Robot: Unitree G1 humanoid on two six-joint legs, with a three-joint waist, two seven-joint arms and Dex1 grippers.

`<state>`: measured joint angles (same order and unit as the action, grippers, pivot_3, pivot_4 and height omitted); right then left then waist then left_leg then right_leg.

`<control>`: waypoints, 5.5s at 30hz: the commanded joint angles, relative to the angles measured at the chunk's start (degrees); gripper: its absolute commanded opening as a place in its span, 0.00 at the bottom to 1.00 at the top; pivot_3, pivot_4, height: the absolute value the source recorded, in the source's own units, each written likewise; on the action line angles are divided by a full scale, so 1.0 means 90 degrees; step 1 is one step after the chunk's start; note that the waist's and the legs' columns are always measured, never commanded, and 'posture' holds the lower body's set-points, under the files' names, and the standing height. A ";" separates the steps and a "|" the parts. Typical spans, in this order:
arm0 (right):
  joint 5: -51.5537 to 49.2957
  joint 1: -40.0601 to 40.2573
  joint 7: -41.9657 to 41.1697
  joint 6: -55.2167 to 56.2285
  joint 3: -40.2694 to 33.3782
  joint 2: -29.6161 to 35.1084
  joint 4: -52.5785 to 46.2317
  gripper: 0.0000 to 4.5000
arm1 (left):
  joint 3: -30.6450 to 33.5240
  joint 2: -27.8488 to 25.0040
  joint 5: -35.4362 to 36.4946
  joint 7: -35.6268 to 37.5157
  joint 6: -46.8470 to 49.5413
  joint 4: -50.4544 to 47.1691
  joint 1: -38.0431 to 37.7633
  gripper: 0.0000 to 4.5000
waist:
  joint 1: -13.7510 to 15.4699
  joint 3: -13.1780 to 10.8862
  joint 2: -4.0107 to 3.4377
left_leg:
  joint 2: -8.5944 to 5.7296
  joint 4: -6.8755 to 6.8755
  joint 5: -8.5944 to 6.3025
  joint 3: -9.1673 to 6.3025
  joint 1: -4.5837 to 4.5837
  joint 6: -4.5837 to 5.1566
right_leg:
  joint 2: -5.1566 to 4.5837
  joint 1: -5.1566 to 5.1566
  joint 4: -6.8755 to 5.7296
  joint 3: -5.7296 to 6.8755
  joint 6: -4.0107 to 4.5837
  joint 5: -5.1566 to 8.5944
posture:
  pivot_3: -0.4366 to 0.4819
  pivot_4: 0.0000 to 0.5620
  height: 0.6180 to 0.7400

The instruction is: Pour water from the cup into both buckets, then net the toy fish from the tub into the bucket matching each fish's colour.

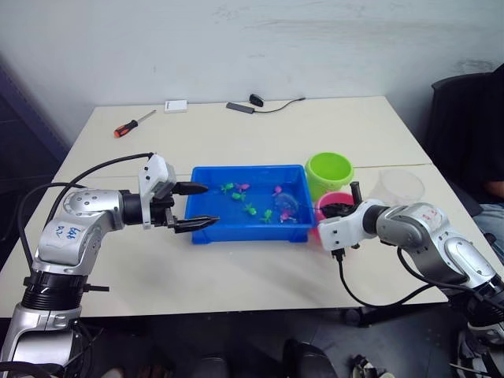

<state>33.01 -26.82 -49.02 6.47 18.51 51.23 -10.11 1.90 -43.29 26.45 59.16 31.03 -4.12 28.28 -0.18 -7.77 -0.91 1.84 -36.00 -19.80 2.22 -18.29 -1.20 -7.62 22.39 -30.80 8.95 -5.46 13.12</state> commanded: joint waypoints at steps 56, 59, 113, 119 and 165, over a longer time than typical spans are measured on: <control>-0.3747 -0.1811 0.2225 -0.7763 -0.1380 -0.4081 0.1000 0.00 | 0.1578 0.0009 0.0704 -0.0906 0.0467 -0.0534 -0.1323 1.00 | -0.0023 0.0006 -0.0001 | 0.0001 0.0002 -0.0011 -0.0014 0.0000 0.0026 | -0.0003 0.0020 -0.0051 -0.0004 0.0010 0.0000 | 0.48 0.27 1.00; -0.3990 -0.1838 0.2241 -0.8011 -0.1634 -0.4127 0.0802 0.00 | 0.1557 0.0021 0.0733 -0.0890 0.0480 -0.0556 -0.1333 1.00 | -0.0020 0.0005 -0.0003 | 0.0002 0.0003 -0.0011 -0.0014 0.0000 0.0027 | -0.0003 0.0020 -0.0053 -0.0005 0.0010 0.0000 | 0.48 0.27 1.00; -0.5238 0.4142 0.1832 -0.6417 -0.5668 -0.0752 -0.4398 0.00 | -0.0251 0.1025 -0.0328 0.1006 -0.1418 0.2560 0.1382 1.00 | 0.0188 0.0000 0.0003 | -0.0004 0.0023 -0.0021 -0.0009 -0.0059 0.0051 | 0.0001 0.0008 0.0094 0.0010 0.0003 -0.0001 | 0.48 0.27 1.00; -0.3852 0.5089 0.2164 -0.4364 -0.5060 -0.0676 -0.4430 0.00 | -0.0316 0.1153 -0.0421 0.1139 -0.1528 0.2822 0.1566 1.00 | 0.0176 -0.0007 0.0019 | -0.0004 0.0020 -0.0021 -0.0008 -0.0060 0.0051 | 0.0001 0.0007 0.0098 0.0010 -0.0003 -0.0001 | 0.48 0.27 1.00; 0.1377 0.5850 0.4234 0.0866 -0.4823 -0.0880 -0.2437 0.00 | -0.0209 0.1278 -0.0403 0.1599 -0.1568 0.2699 0.1558 1.00 | 0.0163 -0.0011 0.0034 | -0.0004 0.0007 -0.0012 -0.0010 -0.0059 0.0038 | 0.0002 0.0002 0.0085 0.0005 -0.0003 0.0004 | 0.48 0.27 1.00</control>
<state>49.86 27.16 -9.22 13.95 -22.99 42.85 -30.05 -1.06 -31.54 22.28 73.50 17.49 21.22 42.05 1.28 -7.87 -0.61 1.80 -35.95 -19.92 2.14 -18.82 -0.83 -7.61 22.41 -30.05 8.98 -5.49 13.15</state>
